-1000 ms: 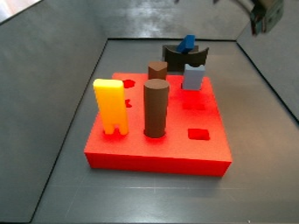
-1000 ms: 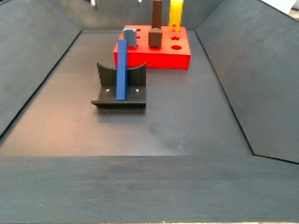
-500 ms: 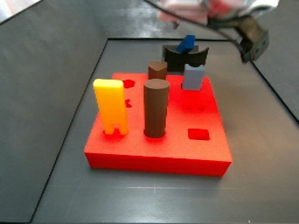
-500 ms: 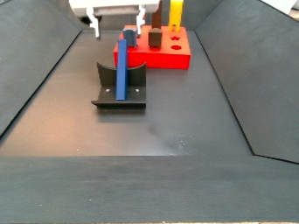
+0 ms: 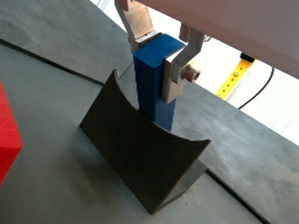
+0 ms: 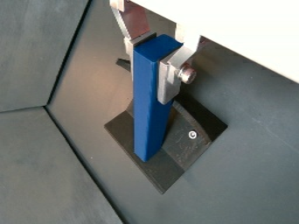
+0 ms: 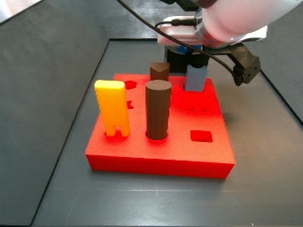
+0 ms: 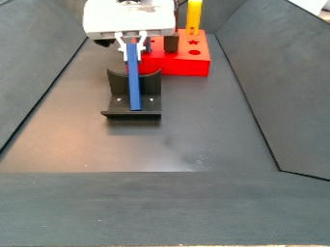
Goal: Pick up the rectangle object. Move up. Place the rectangle object on the fixture. Regrasp the rectangle object. Move to above the board. Insert the rectangle object.
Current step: Move to above the board.
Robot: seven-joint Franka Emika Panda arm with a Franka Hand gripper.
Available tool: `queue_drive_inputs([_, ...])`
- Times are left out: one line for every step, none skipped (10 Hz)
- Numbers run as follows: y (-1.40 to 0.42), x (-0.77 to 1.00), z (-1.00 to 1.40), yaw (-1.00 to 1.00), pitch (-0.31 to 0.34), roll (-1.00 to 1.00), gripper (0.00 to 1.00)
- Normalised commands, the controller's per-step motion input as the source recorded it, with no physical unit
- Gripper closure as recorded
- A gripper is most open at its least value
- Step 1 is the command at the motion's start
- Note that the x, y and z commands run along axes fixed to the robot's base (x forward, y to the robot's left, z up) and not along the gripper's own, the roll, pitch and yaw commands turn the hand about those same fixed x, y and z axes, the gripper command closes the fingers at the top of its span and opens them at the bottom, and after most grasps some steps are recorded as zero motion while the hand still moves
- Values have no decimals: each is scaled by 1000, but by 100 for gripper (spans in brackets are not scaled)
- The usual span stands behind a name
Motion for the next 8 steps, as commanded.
queue_drive_inputs([-112, -108, 1000, -139, 198, -102, 100])
queue_drive_inputs([-112, -109, 1000, -122, 199, -106, 100])
queue_drive_inputs([-101, -108, 1000, -58, 192, -115, 100])
queue_drive_inputs([-94, -106, 1000, 17, 184, -118, 100])
queue_drive_inputs([-93, -106, 1000, 45, 175, -105, 100])
queue_drive_inputs([-88, -102, 1000, 88, 149, -69, 100])
queue_drive_inputs([-84, -97, 1000, 111, 124, -56, 100])
queue_drive_inputs([-80, -93, 1000, 124, 95, -47, 100])
